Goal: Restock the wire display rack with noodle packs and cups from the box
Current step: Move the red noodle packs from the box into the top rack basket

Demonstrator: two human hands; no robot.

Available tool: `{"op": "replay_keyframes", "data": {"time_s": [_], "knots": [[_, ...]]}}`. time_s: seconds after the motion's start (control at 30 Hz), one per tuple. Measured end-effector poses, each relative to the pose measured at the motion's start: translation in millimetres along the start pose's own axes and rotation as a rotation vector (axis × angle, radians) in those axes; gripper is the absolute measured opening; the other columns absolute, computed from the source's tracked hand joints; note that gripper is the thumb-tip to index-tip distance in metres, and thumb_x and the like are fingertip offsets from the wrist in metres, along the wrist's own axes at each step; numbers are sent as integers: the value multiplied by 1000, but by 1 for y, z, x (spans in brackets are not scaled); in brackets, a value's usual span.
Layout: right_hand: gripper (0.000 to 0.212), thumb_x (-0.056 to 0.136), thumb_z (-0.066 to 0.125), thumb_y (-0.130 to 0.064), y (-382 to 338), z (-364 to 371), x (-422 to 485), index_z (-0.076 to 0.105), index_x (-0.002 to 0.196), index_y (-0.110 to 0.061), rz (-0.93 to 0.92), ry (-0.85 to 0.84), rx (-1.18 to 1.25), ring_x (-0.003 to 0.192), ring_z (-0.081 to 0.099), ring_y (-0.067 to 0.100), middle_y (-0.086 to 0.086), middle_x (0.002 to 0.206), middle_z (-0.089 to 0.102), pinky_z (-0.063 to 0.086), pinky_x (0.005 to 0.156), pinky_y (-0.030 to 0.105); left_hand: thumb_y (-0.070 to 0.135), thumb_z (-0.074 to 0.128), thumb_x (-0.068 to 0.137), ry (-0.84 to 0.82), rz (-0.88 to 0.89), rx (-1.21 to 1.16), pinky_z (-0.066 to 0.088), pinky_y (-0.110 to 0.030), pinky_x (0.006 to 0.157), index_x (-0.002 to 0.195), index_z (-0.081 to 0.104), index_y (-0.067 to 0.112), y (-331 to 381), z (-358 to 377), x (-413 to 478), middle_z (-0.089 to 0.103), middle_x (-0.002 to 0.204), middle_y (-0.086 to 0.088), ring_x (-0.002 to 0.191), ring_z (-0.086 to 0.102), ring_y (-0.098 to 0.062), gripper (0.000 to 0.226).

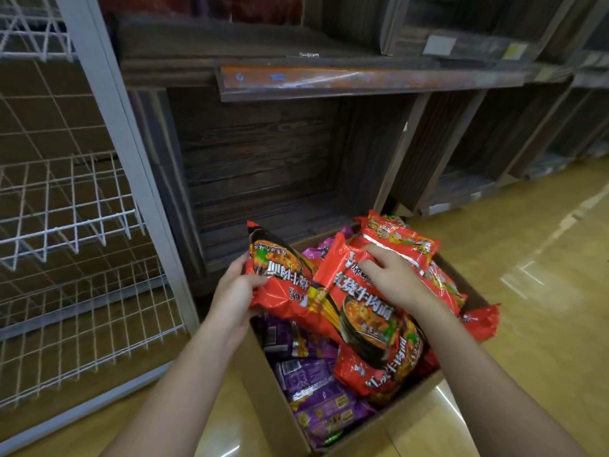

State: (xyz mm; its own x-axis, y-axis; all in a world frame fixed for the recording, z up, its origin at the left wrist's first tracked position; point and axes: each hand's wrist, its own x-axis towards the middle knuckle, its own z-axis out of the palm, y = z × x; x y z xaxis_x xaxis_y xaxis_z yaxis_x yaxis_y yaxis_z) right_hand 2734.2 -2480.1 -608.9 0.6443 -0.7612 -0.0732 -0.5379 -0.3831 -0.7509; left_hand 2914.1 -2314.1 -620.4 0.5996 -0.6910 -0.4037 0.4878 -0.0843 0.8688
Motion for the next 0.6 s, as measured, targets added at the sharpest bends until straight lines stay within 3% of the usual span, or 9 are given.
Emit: {"op": "replay_keyframes", "data": {"time_s": [0.1,0.23,0.3,0.37,0.4,0.47,0.53,0.6], "knots": [[21,100,46,-25,-3,-2,-7,65,94,-31,-34,-40,10,84,64,5,-9,90,69,45,69,21,-1,52,90,3,3,-57,52,-38,76,123,51,26,2,-2,2,65,104,-2,96,62,-22,43],[11,98,53,-38,-5,-7,-7,63,95,-38,-105,-75,39,87,63,-5,-15,96,68,44,71,13,3,57,87,-102,3,41,52,-35,74,125,56,21,8,-6,6,69,106,-5,92,65,-22,42],[11,92,61,-41,-6,-6,-4,61,103,-42,-134,-115,30,99,61,-1,-15,106,65,45,81,17,9,65,78,-239,-24,126,52,-31,70,125,59,21,11,-6,5,71,107,-7,87,66,-22,49],[38,88,66,-45,-5,-2,-2,53,123,-43,-115,-225,76,112,57,3,-17,115,60,45,94,22,18,68,68,-343,-48,167,53,-30,72,121,64,22,11,-2,3,72,108,-10,88,67,-23,53],[45,90,64,-44,-6,1,-2,47,131,-42,-68,-280,98,110,57,0,-21,114,58,45,94,20,22,70,67,-362,-59,139,52,-31,75,116,67,21,11,0,2,73,106,-11,89,66,-23,48],[37,95,57,-40,-5,7,-3,47,130,-37,7,-322,176,94,61,-10,-25,105,58,47,81,8,35,70,77,-358,-84,9,51,-33,78,99,71,17,11,6,0,74,92,-9,84,67,-22,28],[28,95,55,-44,0,13,-4,56,120,-31,43,-216,273,94,64,-9,-20,104,65,50,81,10,51,58,81,-360,-96,-96,53,-37,78,96,70,15,8,9,-1,73,91,-10,81,69,-23,41],[31,95,53,-50,7,17,-2,65,114,-29,103,-89,440,98,67,-1,-16,102,72,52,91,20,56,73,67,-401,-50,-31,56,-41,76,110,66,18,4,12,-1,74,100,-10,87,72,-25,58]]}}
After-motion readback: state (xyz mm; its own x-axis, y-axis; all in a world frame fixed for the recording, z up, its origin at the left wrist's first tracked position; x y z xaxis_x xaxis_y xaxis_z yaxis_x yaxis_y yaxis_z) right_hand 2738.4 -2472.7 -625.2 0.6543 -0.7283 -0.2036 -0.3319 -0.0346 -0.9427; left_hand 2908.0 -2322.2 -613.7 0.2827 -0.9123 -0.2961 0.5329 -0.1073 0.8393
